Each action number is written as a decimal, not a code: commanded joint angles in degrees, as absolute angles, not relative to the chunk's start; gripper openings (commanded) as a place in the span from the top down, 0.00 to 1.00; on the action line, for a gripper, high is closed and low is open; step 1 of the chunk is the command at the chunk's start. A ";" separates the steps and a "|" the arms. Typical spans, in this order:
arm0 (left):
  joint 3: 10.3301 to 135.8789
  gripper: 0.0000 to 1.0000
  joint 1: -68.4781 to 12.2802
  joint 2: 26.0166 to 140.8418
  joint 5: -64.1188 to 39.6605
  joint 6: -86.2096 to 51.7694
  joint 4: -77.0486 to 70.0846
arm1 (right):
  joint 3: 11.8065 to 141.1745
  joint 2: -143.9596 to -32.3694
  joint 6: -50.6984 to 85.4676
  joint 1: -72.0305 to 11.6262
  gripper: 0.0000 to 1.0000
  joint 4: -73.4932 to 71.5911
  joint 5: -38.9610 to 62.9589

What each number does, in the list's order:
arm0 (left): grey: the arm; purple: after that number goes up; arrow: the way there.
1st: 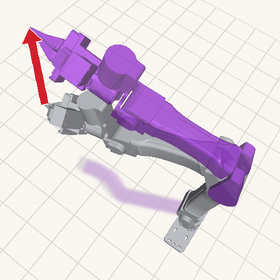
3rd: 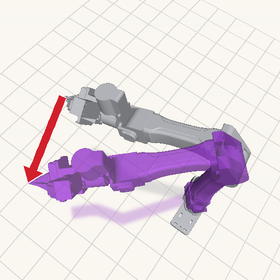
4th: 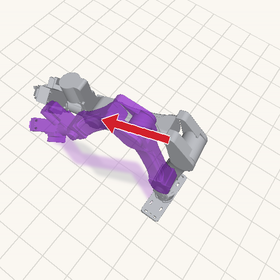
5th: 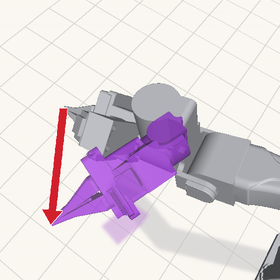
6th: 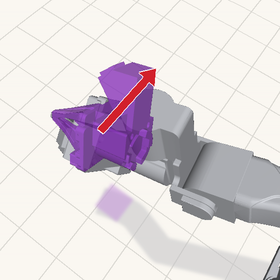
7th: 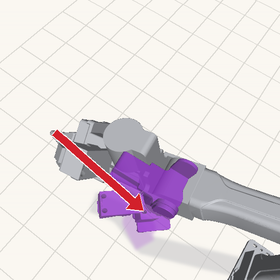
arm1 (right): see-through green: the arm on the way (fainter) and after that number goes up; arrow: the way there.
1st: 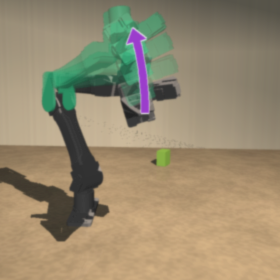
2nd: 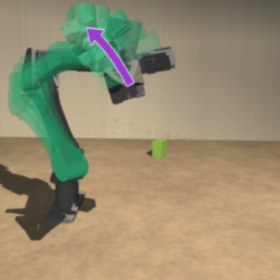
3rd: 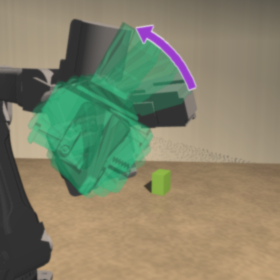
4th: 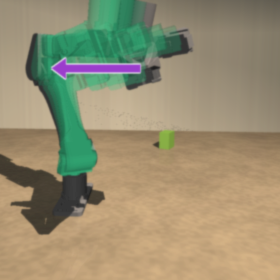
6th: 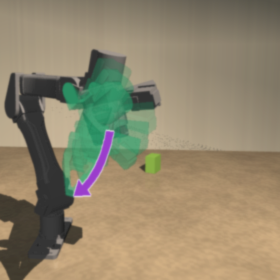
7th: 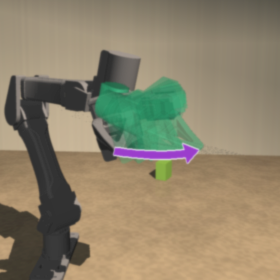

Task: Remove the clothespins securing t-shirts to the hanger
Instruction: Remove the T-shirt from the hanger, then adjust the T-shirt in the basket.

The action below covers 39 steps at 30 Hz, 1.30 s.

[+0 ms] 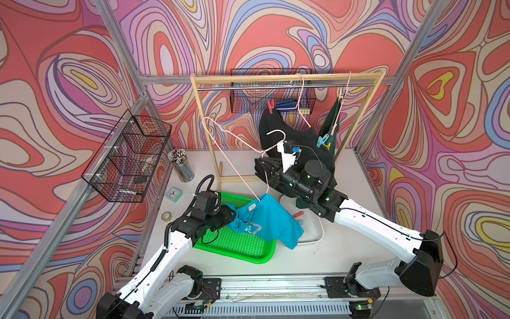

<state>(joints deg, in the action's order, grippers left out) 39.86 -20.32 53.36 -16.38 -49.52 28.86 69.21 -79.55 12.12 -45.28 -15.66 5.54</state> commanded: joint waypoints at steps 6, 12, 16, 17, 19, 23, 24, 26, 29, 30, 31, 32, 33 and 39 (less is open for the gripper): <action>40.42 0.15 -20.75 52.12 -15.82 -48.71 29.00 | 69.37 -82.62 15.96 -45.09 1.00 -25.00 6.13; 42.52 0.00 -23.70 52.20 -16.77 -49.23 27.76 | 70.43 -83.23 16.60 -45.04 1.00 -25.00 6.26; 43.00 0.00 -27.51 53.83 -16.67 -50.51 24.44 | 71.31 -83.16 16.96 -45.05 1.00 -24.86 6.66; 43.05 0.00 -28.58 54.65 -16.32 -50.85 23.73 | 71.60 -83.13 17.03 -45.09 1.00 -24.77 6.74; 43.15 0.00 -30.39 56.52 -15.66 -51.37 22.45 | 71.84 -82.89 17.22 -45.08 1.00 -24.95 6.70; 43.55 0.00 -31.90 60.22 -13.97 -51.95 22.44 | 71.98 -81.95 16.97 -45.09 1.00 -24.87 6.01; 43.66 0.00 -31.99 60.77 -13.34 -51.89 22.69 | 71.83 -81.55 16.76 -45.09 1.00 -25.00 5.74; 44.05 0.00 -32.04 61.25 -12.13 -51.30 23.36 | 71.70 -80.69 15.91 -45.07 1.00 -24.65 5.22; 45.92 0.00 -32.08 61.80 -8.73 -49.87 26.92 | 71.78 -79.18 14.26 -45.09 1.00 -22.34 3.63; 46.67 0.00 -32.08 61.89 -7.18 -49.51 28.83 | 71.73 -78.67 13.64 -45.04 1.00 -21.31 3.12; 47.64 0.00 -32.08 62.00 -5.64 -49.04 31.06 | 71.60 -78.02 13.05 -45.09 1.00 -19.97 2.32; 48.59 0.00 -32.08 61.93 -4.29 -48.58 32.83 | 71.22 -77.25 12.48 -45.04 1.00 -18.80 1.53; 49.14 0.00 -32.08 61.66 -3.40 -48.37 33.93 | 70.72 -76.47 12.13 -45.09 1.00 -18.00 0.84; 49.66 0.00 -32.08 58.04 -6.44 -48.67 31.51 | 66.88 -71.54 10.19 -45.09 1.00 -11.88 -3.27</action>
<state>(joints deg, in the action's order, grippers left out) 48.71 -31.90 59.79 -6.39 -49.10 30.41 68.62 -73.58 12.01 -45.28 -15.94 0.08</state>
